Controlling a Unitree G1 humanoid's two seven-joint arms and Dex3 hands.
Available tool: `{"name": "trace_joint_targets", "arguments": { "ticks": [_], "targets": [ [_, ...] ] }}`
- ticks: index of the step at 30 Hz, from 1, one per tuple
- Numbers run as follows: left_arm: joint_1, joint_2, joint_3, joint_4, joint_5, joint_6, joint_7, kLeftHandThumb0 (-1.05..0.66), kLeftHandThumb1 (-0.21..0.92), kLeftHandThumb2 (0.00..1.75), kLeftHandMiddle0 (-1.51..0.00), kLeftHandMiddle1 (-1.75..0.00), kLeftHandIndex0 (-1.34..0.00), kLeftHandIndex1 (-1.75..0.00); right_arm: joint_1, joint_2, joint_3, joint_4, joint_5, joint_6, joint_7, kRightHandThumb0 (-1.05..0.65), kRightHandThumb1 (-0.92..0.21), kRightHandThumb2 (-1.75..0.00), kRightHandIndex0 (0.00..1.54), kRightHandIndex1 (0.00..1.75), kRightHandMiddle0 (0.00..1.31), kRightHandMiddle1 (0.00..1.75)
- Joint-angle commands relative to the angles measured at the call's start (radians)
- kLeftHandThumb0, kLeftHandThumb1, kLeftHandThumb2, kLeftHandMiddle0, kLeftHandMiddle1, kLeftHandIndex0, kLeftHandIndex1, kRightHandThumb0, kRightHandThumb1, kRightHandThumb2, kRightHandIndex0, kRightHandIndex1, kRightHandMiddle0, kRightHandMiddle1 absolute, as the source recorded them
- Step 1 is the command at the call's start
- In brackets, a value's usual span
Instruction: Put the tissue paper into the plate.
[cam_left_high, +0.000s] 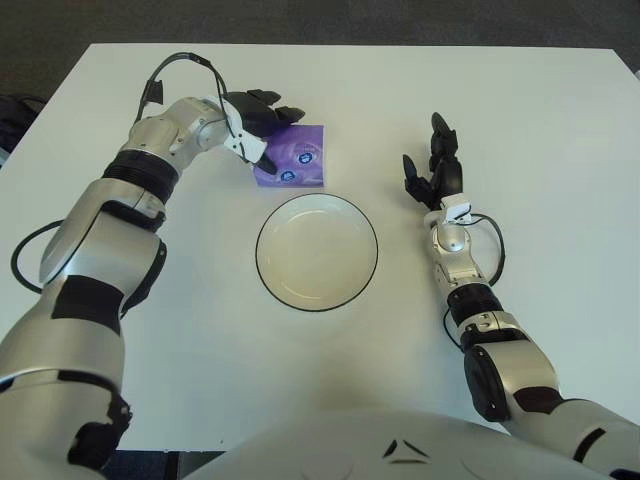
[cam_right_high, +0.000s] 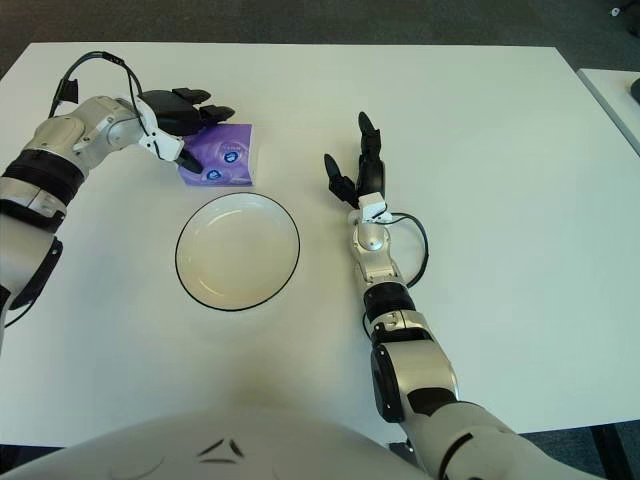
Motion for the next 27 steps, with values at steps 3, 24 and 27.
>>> {"name": "trace_joint_targets", "arguments": {
  "ticks": [3,24,27],
  "targets": [
    [-0.023,-0.014,-0.041,0.031,0.035,0.006,0.013,-1.05,0.92,0.21,0.00,0.00,0.00,0.00,0.163,0.037,0.008,0.106,-0.014,-0.018,-0.012,-0.66,-0.92,-0.49,0.27,0.01,0.00,0.36],
    [-0.028,-0.085,-0.108,0.127,0.064,0.034,0.082,-1.05,0.92,0.21,0.00,0.00,0.00,0.00,0.185,0.028,0.003,0.076,-0.009,-0.023,-0.007,-0.65,-0.92,-0.45,0.27,0.00,0.00,0.34],
    [-0.028,-0.091,-0.110,0.136,0.057,0.035,0.081,-1.05,0.92,0.21,0.00,0.00,0.00,0.00,0.187,0.027,0.003,0.072,-0.010,-0.021,-0.008,-0.65,-0.92,-0.45,0.27,0.00,0.00,0.34]
  ]
}}
